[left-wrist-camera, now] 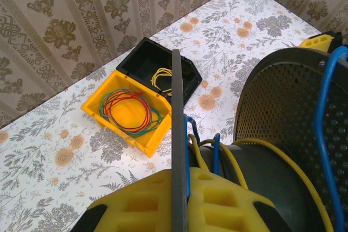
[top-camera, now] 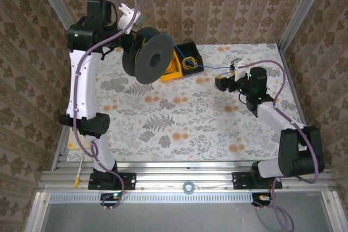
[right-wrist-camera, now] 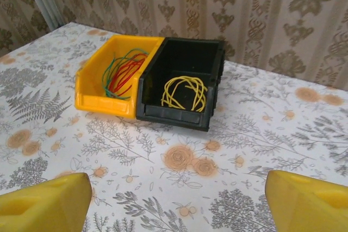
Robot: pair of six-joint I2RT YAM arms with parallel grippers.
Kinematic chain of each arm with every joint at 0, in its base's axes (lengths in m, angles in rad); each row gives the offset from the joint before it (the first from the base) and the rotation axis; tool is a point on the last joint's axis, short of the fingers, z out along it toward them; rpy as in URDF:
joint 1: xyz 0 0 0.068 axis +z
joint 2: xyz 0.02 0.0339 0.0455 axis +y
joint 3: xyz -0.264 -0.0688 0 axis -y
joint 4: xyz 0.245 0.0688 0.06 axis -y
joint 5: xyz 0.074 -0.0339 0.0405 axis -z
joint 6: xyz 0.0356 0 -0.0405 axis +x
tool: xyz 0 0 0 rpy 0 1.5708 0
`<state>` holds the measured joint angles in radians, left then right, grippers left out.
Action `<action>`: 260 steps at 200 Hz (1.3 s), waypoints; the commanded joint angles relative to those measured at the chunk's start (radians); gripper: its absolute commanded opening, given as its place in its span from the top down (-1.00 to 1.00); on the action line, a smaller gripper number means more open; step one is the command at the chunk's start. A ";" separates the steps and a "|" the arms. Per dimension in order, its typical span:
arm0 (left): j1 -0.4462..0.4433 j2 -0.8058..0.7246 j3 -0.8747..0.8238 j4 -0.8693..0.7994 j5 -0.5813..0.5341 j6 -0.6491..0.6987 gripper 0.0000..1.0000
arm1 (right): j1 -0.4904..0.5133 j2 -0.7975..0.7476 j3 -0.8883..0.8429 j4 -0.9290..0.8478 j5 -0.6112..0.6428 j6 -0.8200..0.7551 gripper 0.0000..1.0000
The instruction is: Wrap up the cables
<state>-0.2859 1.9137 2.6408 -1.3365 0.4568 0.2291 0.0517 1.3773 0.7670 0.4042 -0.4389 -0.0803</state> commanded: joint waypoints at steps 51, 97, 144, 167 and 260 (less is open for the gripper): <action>0.005 -0.017 0.039 0.046 0.034 -0.028 1.00 | -0.036 -0.118 -0.109 0.215 -0.033 0.040 -0.73; 0.005 -0.010 0.039 0.046 0.028 -0.031 1.00 | -0.038 -0.177 -0.136 0.216 -0.065 0.052 -0.73; 0.005 0.010 0.039 0.049 0.025 -0.039 1.00 | -0.038 -0.243 -0.109 0.142 -0.089 0.068 -0.70; 0.005 0.022 0.039 0.056 0.026 -0.048 1.00 | -0.038 -0.263 -0.096 0.112 -0.101 0.068 -0.70; 0.019 0.057 0.044 0.072 0.016 -0.071 1.00 | -0.038 -0.400 -0.116 -0.011 -0.126 0.002 -0.82</action>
<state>-0.2733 1.9606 2.6465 -1.3308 0.4503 0.1936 0.0174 1.0496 0.6422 0.4362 -0.5579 -0.0380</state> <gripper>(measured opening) 0.100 0.902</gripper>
